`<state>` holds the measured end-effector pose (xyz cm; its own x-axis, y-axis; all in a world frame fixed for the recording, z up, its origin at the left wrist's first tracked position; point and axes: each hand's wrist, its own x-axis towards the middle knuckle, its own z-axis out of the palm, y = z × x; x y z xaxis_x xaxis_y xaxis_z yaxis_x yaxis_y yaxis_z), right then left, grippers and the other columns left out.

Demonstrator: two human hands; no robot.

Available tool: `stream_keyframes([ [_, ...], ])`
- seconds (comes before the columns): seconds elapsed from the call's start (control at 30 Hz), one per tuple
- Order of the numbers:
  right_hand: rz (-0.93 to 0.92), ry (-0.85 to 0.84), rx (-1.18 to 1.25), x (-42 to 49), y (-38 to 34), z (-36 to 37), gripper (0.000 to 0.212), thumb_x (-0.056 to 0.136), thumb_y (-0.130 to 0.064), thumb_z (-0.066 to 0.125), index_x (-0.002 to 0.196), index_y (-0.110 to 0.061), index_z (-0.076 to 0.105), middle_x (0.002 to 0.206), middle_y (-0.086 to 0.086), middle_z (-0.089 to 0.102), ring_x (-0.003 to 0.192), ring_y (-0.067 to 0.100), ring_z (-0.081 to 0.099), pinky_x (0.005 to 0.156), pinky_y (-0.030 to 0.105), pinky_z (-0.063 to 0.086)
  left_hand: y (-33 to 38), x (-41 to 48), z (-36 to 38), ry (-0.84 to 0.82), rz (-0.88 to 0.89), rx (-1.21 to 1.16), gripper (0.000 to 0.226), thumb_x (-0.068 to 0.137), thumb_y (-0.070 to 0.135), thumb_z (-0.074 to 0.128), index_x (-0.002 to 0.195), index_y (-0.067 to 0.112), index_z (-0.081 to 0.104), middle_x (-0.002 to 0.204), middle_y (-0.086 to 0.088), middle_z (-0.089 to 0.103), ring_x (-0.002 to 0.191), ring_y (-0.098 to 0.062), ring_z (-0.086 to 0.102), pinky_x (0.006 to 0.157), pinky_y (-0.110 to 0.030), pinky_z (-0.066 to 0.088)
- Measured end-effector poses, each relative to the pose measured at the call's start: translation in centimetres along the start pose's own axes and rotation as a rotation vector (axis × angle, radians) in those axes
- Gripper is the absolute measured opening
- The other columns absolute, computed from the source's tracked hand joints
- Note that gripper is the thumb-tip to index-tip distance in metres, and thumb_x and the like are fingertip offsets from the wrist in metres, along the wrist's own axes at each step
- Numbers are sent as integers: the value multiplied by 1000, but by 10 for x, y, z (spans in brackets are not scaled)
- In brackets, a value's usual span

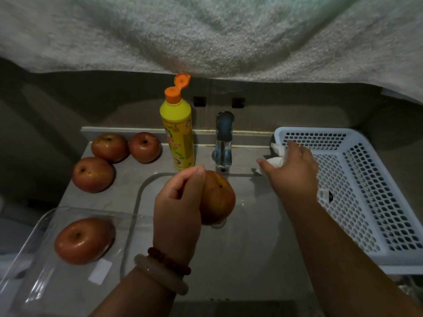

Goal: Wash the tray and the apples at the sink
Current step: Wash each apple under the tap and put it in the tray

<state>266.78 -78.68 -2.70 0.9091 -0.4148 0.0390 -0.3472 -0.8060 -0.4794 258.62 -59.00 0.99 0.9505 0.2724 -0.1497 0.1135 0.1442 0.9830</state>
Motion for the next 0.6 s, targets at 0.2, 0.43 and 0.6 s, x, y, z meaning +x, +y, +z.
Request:
stream_keyframes([
  [0.2,-13,-20,10,-5,-2,1,78,82,-56,66,145,-21,36,155,12,25,139,35,23,109,49,28,2,-1,-5,35,32,48,20,77,53,64,91,38,65,92,17,64,86,6,60,67,-17,48],
  [0.43,8,-51,-61,-9,-7,-1,85,82,-61,62,151,-27,24,161,7,12,146,33,10,114,53,19,-1,-1,-13,55,85,67,28,76,47,51,97,36,66,100,13,65,92,4,60,69,-13,49],
  [0.6,-27,-76,-140,-13,-11,2,84,83,-65,58,150,-27,26,161,6,12,148,31,6,117,57,8,2,-4,-17,30,135,114,29,78,46,46,99,34,62,102,11,61,87,14,56,62,-1,43],
])
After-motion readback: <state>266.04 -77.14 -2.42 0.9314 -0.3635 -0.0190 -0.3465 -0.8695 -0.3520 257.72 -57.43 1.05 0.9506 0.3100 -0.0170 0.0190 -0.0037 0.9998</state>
